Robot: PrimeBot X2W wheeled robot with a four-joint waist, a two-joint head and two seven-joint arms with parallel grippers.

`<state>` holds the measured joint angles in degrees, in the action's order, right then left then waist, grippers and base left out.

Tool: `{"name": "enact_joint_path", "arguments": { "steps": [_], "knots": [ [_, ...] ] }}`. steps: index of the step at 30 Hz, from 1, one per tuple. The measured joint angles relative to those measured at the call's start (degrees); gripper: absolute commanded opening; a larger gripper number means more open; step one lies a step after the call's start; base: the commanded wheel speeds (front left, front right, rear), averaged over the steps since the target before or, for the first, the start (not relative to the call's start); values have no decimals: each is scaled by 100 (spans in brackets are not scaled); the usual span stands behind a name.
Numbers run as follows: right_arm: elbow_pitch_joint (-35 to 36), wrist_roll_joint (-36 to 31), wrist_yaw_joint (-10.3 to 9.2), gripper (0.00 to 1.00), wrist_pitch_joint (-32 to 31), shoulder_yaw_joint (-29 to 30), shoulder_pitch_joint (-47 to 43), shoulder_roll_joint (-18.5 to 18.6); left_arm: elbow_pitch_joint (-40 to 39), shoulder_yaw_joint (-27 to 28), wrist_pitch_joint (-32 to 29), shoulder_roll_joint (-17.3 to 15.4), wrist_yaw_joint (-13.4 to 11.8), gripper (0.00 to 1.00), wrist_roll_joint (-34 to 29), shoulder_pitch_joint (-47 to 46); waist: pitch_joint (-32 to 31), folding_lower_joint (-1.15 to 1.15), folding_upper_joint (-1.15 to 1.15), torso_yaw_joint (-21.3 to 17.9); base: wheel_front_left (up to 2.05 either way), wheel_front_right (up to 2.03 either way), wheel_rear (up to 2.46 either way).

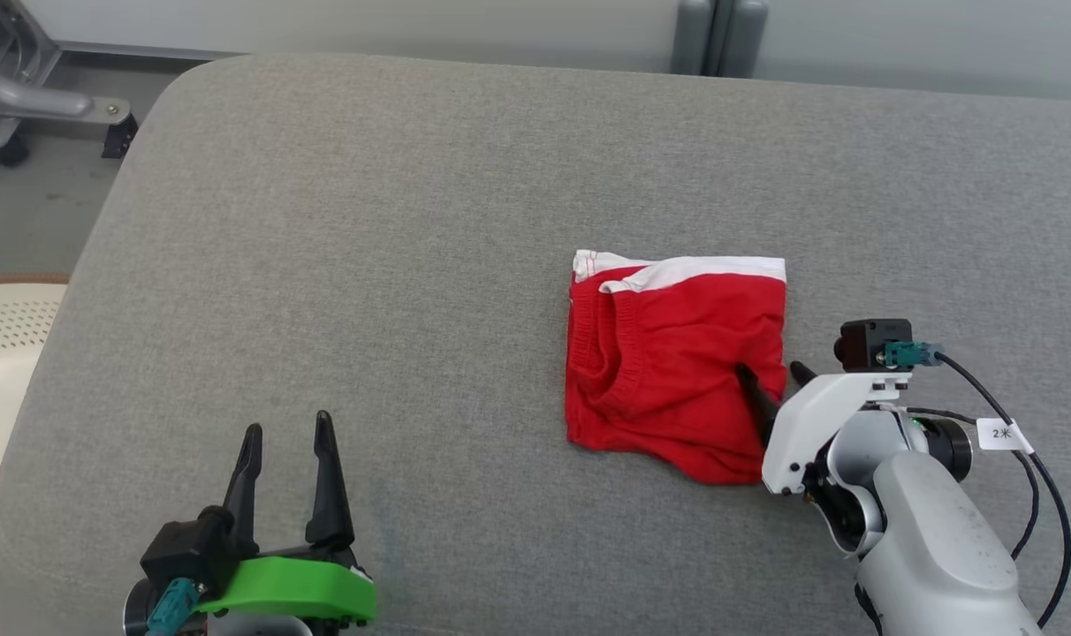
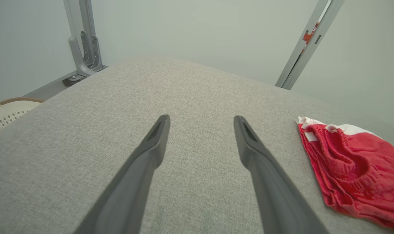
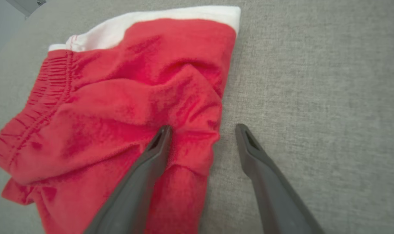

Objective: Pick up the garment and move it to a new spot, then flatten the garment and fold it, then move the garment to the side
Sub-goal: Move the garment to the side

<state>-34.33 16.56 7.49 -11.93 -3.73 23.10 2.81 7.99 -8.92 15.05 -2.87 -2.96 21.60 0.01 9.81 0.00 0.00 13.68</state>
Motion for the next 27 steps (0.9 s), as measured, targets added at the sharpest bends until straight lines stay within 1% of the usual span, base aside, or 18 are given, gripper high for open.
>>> {"name": "enact_joint_path", "arguments": {
  "steps": [4, 5, 6, 7, 8, 12, 18, 23, 27],
  "knots": [
    [-148, 238, 0, 100, -142, -112, 132, 8, -8, 44, 0, 0, 0, 100, 3, 8, 55, 0, 0, 111, 0, 0, 0],
    [-165, 282, 0, 49, -142, -143, 153, 10, -14, 53, 0, 0, 0, 100, 2, 9, 63, 0, 0, 110, 0, 0, 0],
    [-191, 318, -1, 28, -141, -188, 181, 11, -22, 51, 0, 0, 0, 100, -7, 9, 69, 0, 0, 97, 0, 0, 0],
    [-207, 345, -1, 2, -105, -226, 198, 10, -32, 49, 1, 0, 0, 100, -10, 9, 72, 0, 0, 75, 0, 0, 0],
    [-221, 352, -1, 0, -54, -255, 204, 12, -38, 47, 4, 0, 1, 100, -27, 9, 74, 0, 0, 49, 0, 0, 0],
    [-224, 349, 0, 0, 252, -443, 272, 34, -71, 66, 8, 1, 30, 100, -88, 9, 95, 0, 0, -123, 0, 0, 0],
    [-47, 338, 3, 0, 543, -589, 363, 222, -144, 114, 8, 1, 122, 100, -220, -24, 165, 0, 0, -562, 0, 0, 0],
    [254, 259, 3, 0, 650, -590, 407, 428, -243, 105, 8, 1, 174, 100, -405, -177, 260, 0, 0, -1093, 0, 0, 0],
    [532, 220, 3, 0, 691, -564, 421, 492, -290, 90, 8, -67, 202, 100, -508, -311, 371, 0, 0, -1584, 0, 0, 0]
  ]
}}
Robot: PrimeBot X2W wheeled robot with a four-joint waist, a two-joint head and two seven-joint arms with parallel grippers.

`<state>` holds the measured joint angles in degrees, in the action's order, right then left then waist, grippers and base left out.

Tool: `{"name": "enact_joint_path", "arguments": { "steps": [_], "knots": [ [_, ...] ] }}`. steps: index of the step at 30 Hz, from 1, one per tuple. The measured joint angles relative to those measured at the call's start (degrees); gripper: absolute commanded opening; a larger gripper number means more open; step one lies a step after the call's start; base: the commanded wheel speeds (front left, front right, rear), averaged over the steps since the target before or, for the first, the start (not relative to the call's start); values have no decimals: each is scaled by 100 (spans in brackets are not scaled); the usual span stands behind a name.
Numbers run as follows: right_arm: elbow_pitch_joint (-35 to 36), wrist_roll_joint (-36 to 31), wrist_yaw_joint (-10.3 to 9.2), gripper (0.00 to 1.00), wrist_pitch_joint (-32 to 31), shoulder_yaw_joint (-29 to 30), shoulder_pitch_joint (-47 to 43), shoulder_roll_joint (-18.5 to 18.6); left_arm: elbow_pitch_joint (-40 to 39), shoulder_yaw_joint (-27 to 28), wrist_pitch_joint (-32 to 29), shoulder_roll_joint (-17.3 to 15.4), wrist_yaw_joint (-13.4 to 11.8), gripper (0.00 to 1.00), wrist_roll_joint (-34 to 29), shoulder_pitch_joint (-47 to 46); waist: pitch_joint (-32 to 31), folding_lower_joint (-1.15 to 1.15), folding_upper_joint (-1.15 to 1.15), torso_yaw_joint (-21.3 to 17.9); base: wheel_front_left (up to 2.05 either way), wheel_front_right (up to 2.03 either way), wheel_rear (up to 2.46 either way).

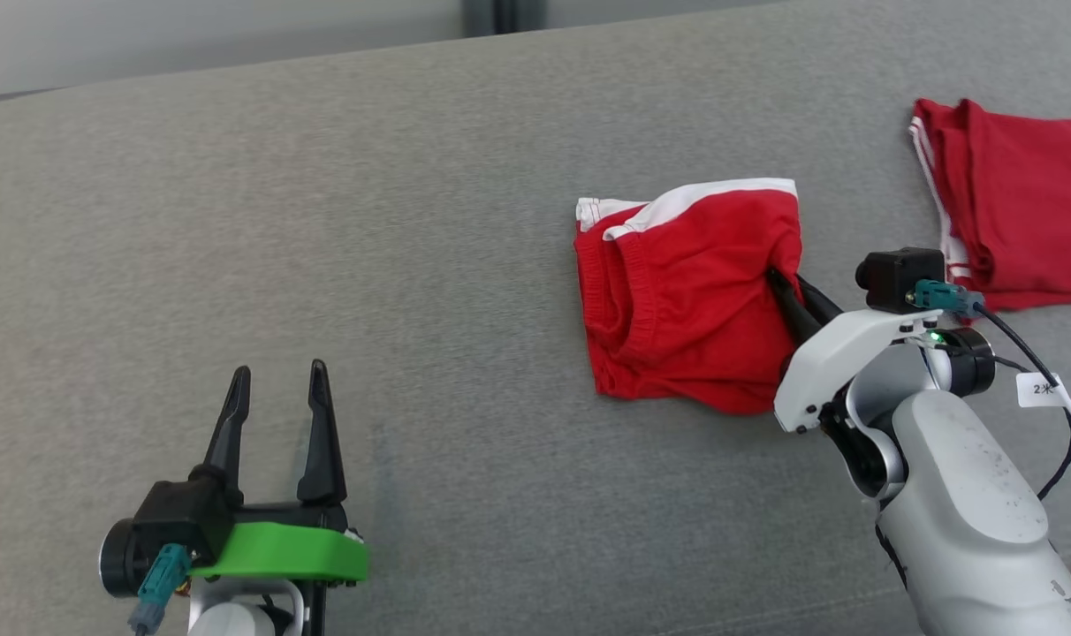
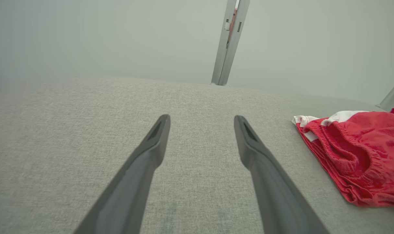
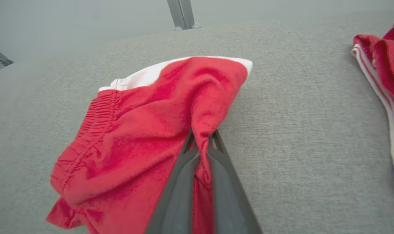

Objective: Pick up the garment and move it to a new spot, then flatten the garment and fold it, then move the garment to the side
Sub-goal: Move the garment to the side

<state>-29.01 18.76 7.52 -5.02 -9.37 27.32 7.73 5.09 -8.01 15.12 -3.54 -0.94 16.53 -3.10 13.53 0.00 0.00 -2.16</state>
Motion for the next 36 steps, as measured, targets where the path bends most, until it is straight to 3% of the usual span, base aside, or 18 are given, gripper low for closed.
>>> {"name": "enact_joint_path", "arguments": {
  "steps": [11, 17, 23, 36],
  "knots": [
    [124, 74, 0, 0, 157, -18, 237, -176, -194, -130, -294, -296, 47, 100, -208, -394, 462, 0, 0, -1304, 0, 0, 0],
    [-44, 29, 0, 0, 216, -101, 605, -73, -243, -160, -347, -336, 42, 100, -230, -437, 790, 0, 0, -1607, 0, 0, 0],
    [-60, -144, 0, 0, -27, -226, 1042, 490, -225, -168, -293, -301, 1, 100, -176, -436, 878, 0, 0, -1501, 0, 0, 0],
    [-370, -19, 0, 0, -942, -447, 1972, 2064, -124, -290, -168, -238, -3, 100, -101, -476, 858, 0, 0, -784, 0, 0, 0]
  ]
}}
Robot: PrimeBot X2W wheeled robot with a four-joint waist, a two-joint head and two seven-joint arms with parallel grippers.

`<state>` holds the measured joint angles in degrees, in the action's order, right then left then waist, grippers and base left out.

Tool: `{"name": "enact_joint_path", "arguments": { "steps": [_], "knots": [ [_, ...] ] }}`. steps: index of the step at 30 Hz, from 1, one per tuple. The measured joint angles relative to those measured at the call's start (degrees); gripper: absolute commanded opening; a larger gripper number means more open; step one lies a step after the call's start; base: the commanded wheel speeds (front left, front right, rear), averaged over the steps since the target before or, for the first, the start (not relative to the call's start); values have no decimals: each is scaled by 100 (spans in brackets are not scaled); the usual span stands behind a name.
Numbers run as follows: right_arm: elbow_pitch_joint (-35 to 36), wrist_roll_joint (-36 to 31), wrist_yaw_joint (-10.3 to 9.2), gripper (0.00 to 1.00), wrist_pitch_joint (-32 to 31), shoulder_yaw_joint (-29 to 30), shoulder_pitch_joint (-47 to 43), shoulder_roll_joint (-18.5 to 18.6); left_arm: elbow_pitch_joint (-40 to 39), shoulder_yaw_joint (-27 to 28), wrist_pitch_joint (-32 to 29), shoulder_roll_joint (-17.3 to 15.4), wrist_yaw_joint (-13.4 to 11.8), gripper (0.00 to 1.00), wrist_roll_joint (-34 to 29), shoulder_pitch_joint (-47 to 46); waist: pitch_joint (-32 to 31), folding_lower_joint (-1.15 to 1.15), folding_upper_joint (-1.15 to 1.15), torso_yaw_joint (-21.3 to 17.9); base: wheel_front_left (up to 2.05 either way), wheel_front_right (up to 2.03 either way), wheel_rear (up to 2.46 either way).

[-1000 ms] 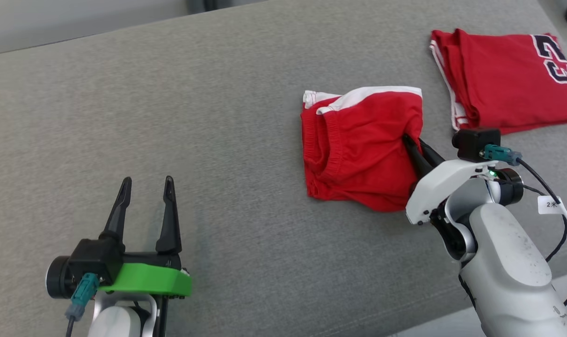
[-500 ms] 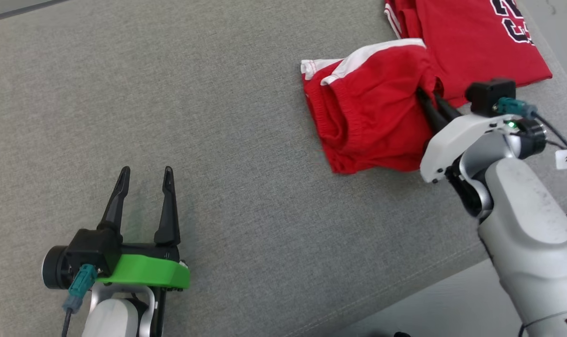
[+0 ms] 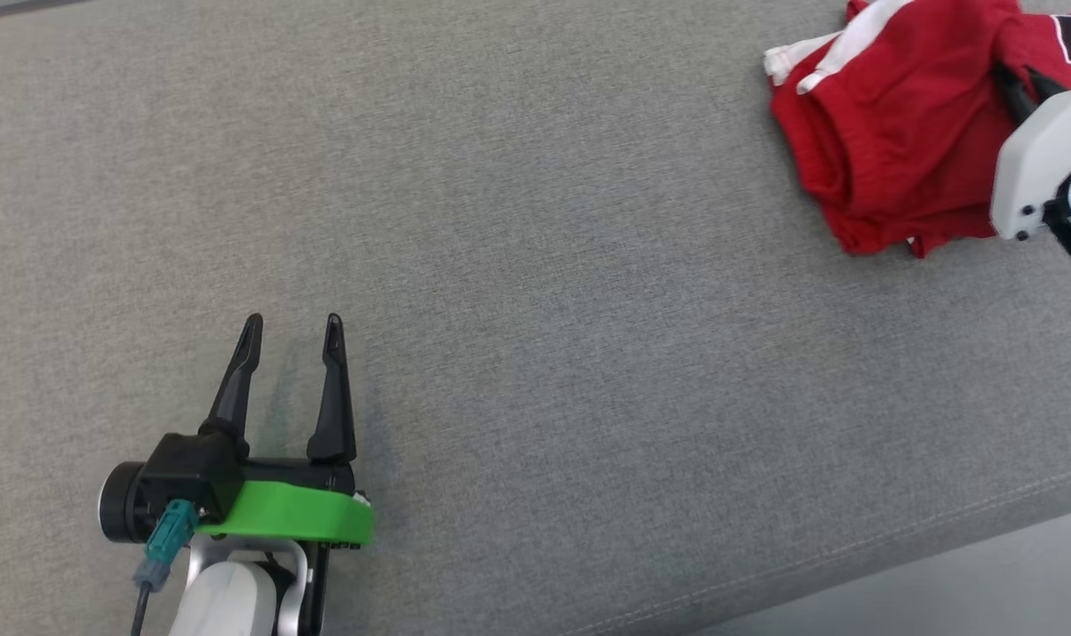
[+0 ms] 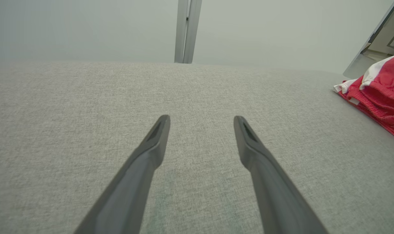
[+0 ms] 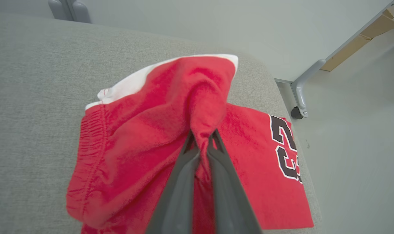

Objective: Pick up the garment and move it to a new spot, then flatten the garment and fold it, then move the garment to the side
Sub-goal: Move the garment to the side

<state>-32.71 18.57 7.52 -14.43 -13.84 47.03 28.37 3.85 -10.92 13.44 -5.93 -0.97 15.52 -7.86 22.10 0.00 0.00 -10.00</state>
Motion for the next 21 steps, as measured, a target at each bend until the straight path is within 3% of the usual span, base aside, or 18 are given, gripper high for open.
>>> {"name": "enact_joint_path", "arguments": {
  "steps": [7, 14, 15, 16, 17, 18, 21],
  "knots": [
    [-293, 125, 1, 0, -368, 274, 140, 853, -59, -59, 22, 3, -1, 100, 0, -14, 84, 0, 0, 334, 0, 0, 0],
    [-750, 132, 1, 0, -427, 652, 139, 977, -142, -113, -10, -25, -4, 100, 0, -14, 204, 0, 0, 535, 0, 0, 0],
    [-855, 68, 1, 9, -356, 694, 136, 980, -147, -119, -21, -33, -7, 100, 0, -14, 221, 0, 0, 552, 0, 0, 0],
    [-968, -41, 1, 33, -275, 760, 136, 978, -151, -127, -27, -36, -12, 100, 0, -15, 234, 0, 0, 565, 0, 0, 0],
    [-1058, -145, 1, 73, -191, 808, 135, 976, -151, -134, -31, -41, -13, 100, 0, -15, 241, 0, 0, 573, 0, 0, 0],
    [-1169, -266, 2, 100, -46, 890, 133, 964, -151, -144, -46, -46, -14, 100, -1, -15, 244, 0, 0, 576, 0, 0, 0],
    [-1470, -636, 1, 100, 348, 1184, 140, 906, -152, -160, -76, -73, -32, 100, -2, -15, 228, 0, 0, 560, 0, 0, 0]
  ]
}}
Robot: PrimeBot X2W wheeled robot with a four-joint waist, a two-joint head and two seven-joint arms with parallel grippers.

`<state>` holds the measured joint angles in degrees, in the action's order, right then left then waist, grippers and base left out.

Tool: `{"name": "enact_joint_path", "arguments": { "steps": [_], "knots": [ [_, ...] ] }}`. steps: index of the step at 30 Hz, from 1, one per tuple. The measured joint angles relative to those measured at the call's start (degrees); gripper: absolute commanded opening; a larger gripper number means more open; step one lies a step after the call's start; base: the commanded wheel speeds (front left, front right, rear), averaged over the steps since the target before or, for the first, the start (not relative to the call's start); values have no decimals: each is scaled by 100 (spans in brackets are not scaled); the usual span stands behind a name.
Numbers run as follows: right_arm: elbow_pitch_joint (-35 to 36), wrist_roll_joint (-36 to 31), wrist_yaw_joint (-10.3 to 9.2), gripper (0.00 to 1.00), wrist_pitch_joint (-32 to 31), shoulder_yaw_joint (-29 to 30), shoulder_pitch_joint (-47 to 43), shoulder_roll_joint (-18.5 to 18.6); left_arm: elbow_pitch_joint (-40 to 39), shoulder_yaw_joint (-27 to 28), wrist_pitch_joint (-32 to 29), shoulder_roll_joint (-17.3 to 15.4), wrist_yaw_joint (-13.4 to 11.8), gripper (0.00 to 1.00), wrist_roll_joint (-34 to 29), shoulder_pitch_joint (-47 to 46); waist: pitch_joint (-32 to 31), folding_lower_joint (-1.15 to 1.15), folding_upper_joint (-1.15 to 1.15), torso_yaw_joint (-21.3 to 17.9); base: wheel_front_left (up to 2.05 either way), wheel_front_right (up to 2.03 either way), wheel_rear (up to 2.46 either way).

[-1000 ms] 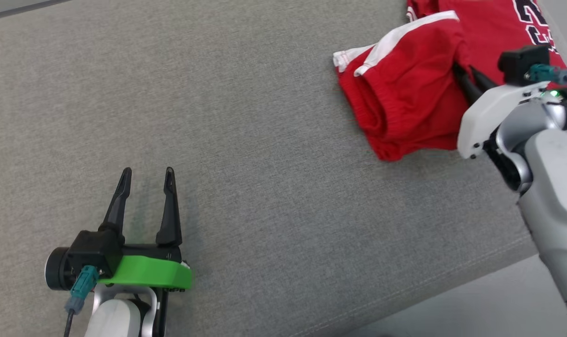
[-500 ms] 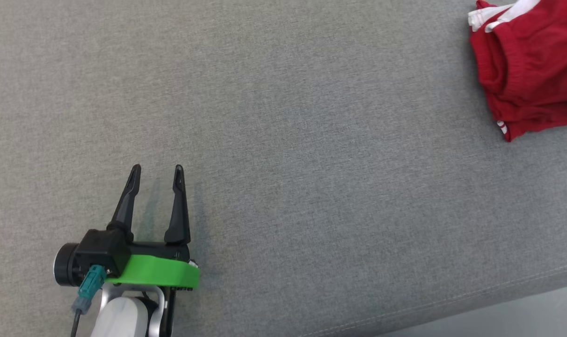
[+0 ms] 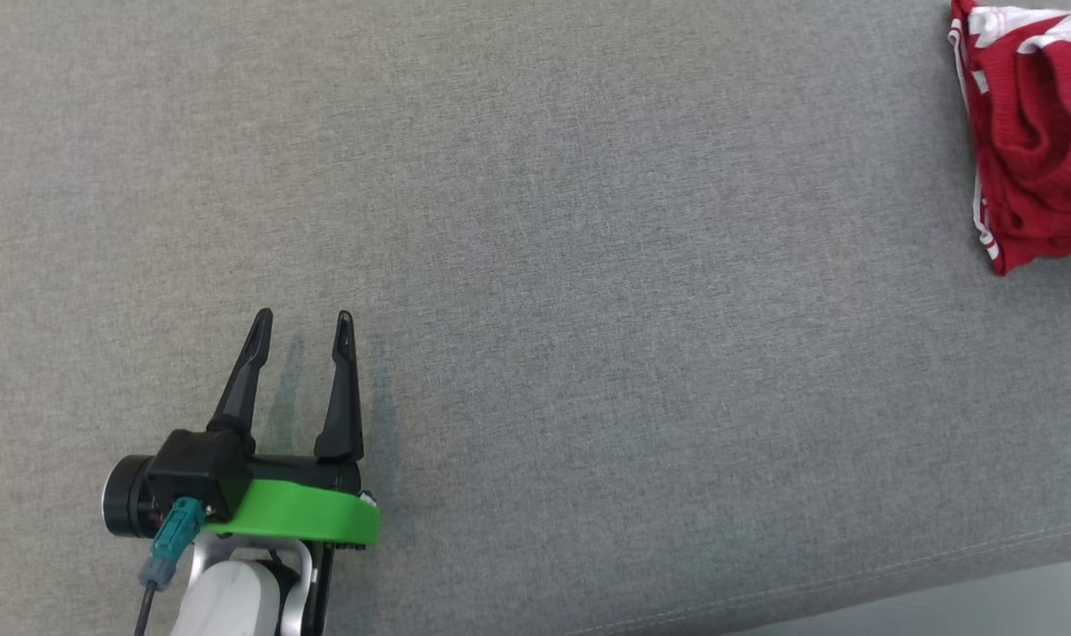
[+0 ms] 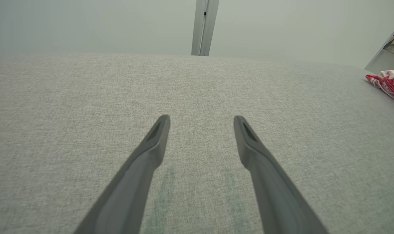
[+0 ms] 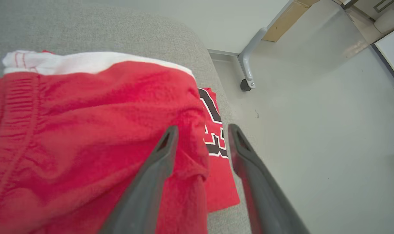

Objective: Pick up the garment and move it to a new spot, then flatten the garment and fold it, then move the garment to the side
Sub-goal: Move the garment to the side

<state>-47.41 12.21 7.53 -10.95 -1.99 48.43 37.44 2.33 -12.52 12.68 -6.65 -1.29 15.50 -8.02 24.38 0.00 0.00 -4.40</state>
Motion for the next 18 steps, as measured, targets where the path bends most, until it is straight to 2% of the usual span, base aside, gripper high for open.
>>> {"name": "enact_joint_path", "arguments": {
  "steps": [8, 18],
  "knots": [
    [-385, -354, 0, 100, 635, 208, 129, -515, -4, 19, -38, -77, -57, 100, 3, 18, -149, 0, 0, -144, 0, 0, 0],
    [-174, -219, 0, 100, 1214, -512, 289, -1213, 257, 341, 75, -49, -179, 100, 280, 33, -677, 0, 0, -282, 0, 0, 0]
  ]
}}
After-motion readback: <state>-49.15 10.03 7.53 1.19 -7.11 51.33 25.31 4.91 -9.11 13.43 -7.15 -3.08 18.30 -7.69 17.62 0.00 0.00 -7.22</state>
